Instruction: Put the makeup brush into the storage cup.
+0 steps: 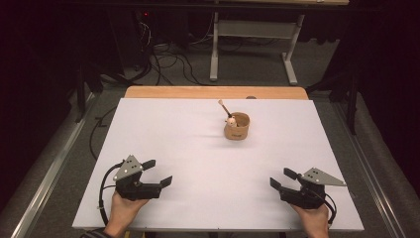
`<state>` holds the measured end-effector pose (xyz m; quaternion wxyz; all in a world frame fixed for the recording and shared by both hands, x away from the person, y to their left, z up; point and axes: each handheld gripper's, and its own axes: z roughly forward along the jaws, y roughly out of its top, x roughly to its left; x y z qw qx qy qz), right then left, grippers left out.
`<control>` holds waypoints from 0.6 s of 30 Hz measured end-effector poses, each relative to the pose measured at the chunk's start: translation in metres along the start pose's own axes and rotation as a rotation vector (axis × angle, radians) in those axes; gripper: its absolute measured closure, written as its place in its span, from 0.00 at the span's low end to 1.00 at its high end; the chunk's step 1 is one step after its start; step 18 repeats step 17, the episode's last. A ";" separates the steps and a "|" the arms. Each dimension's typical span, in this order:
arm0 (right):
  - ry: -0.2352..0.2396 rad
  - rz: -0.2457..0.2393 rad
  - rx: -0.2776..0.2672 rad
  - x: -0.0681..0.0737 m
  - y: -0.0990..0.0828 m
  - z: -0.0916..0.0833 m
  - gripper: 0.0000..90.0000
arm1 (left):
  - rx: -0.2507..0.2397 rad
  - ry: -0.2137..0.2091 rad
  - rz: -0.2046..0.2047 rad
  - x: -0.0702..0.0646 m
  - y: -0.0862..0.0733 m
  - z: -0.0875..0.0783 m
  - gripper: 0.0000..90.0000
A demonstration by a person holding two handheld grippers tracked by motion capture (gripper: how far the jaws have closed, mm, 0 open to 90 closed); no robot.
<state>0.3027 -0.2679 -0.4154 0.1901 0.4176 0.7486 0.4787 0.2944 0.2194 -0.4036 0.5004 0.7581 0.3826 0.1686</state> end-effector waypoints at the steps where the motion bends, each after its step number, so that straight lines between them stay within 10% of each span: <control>1: -0.001 0.002 0.001 0.000 0.000 0.000 0.39 | 0.001 -0.001 0.000 0.000 0.000 0.000 0.18; 18: -0.006 -0.010 0.000 0.001 -0.001 0.000 0.38 | 0.004 -0.002 -0.002 0.001 0.000 0.001 0.19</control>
